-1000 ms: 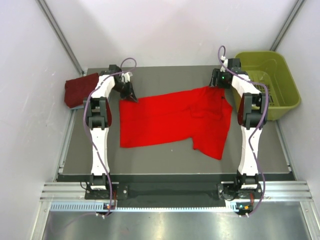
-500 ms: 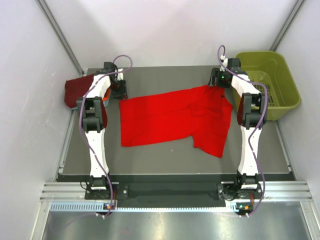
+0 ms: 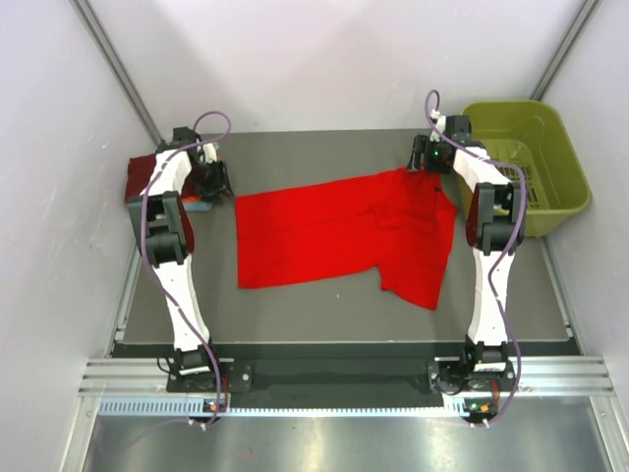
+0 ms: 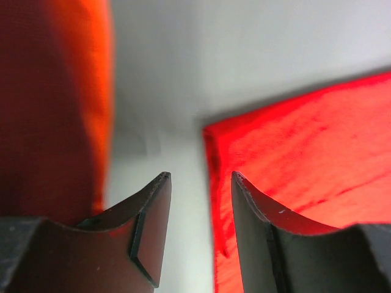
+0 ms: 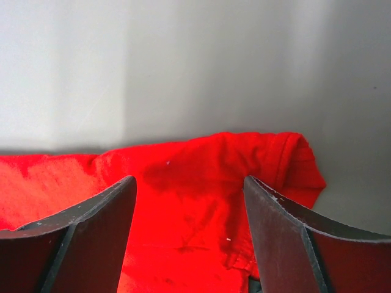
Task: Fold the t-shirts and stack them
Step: Fold the tshirt
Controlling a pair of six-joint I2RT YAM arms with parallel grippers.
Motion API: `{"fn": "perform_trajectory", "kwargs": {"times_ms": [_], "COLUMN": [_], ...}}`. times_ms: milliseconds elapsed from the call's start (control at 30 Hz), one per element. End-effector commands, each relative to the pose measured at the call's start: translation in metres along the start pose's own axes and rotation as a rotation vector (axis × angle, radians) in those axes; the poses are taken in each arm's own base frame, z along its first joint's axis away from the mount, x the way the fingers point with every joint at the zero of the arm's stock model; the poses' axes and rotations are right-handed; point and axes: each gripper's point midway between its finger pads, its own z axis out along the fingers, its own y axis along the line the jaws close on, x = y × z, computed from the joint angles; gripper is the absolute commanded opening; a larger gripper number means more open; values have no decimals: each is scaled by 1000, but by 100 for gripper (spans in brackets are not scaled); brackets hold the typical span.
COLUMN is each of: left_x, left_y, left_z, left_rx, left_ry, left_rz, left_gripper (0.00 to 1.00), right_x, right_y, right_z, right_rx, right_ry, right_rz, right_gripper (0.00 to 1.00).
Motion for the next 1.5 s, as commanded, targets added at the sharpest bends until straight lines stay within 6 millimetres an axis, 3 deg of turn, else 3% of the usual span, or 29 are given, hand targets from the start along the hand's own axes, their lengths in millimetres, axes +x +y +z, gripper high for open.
{"fn": "perform_trajectory", "kwargs": {"times_ms": [0,233,300,333,367,467,633,800,867,1100,1267,1467], "left_x": [10,12,13,11,11,3,-24,-42,-48,-71,-94,-111], "left_y": [-19,-28,-29,-29,-27,-22,-18,-12,-10,-3,-1,0], "left_z": [4,18,24,26,29,34,38,52,59,69,68,66], "left_rx": [84,117,114,115,112,90,53,23,13,-26,-52,-70], "left_ry": [35,55,62,58,61,38,-37,-81,-95,-162,-239,-301], "left_rz": [-17,-32,-33,-33,-43,-43,-19,25,38,60,63,64], "left_gripper": [49,49,42,38,25,0,0,0,0,0,0,0], "right_x": [-24,-22,-22,-21,-22,-17,-8,-3,-6,-25,-36,-50], "right_y": [21,21,21,20,20,16,10,3,1,-7,-18,-17], "right_z": [-26,-26,-25,-25,-26,-24,-19,-13,-12,-8,-3,1], "right_rx": [-26,-24,-22,-19,-17,-2,18,50,60,101,145,142], "right_ry": [-52,-48,-48,-46,-49,-40,-16,-5,-15,-66,-101,-140], "right_rz": [-42,-42,-45,-44,-45,-49,-48,-42,-44,-61,-79,-83], "right_gripper": [71,71,71,70,68,60,49,26,20,21,20,19]}}
